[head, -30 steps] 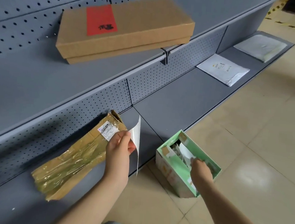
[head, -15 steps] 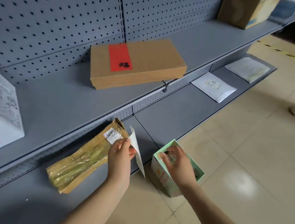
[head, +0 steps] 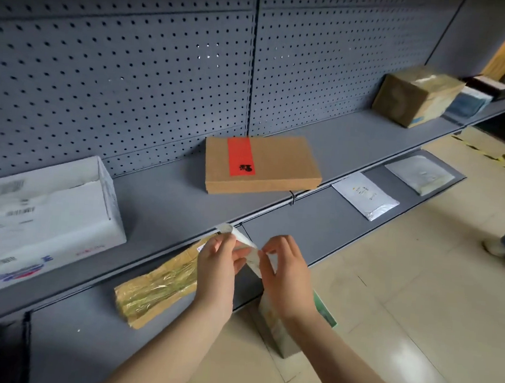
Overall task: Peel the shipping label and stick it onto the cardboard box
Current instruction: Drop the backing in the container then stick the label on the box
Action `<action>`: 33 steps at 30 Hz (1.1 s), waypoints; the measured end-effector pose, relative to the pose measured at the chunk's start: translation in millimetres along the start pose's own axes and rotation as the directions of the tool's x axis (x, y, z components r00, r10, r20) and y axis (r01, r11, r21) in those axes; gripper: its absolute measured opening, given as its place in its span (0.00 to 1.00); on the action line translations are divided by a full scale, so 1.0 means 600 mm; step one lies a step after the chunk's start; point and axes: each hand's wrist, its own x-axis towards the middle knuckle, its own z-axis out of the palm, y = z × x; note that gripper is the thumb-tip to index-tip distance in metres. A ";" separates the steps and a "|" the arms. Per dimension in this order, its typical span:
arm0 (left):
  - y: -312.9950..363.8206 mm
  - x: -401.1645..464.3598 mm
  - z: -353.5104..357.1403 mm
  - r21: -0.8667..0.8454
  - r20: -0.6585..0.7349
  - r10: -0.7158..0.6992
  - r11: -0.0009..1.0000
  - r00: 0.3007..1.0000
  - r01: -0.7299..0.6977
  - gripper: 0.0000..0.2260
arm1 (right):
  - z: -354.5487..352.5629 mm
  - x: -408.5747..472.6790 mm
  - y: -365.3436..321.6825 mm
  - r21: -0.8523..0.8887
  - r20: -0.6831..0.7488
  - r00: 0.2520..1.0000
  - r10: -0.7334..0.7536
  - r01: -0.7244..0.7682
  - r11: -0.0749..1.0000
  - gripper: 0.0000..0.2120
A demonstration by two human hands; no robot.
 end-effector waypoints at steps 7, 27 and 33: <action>0.077 -0.047 -0.001 -0.006 -0.006 0.060 0.998 0.998 -0.060 0.12 | -0.055 0.016 -0.078 0.046 -0.042 0.999 0.008 -0.006 0.999 0.02; 0.301 -0.153 -0.054 0.150 -0.152 0.416 0.906 0.897 -0.395 0.04 | -0.174 0.080 -0.336 0.431 -0.052 0.990 -0.130 0.139 0.892 0.11; 0.391 -0.182 -0.089 0.179 -0.192 0.546 0.836 0.815 -0.518 0.03 | -0.180 0.105 -0.421 0.477 -0.053 0.981 -0.185 0.188 0.858 0.10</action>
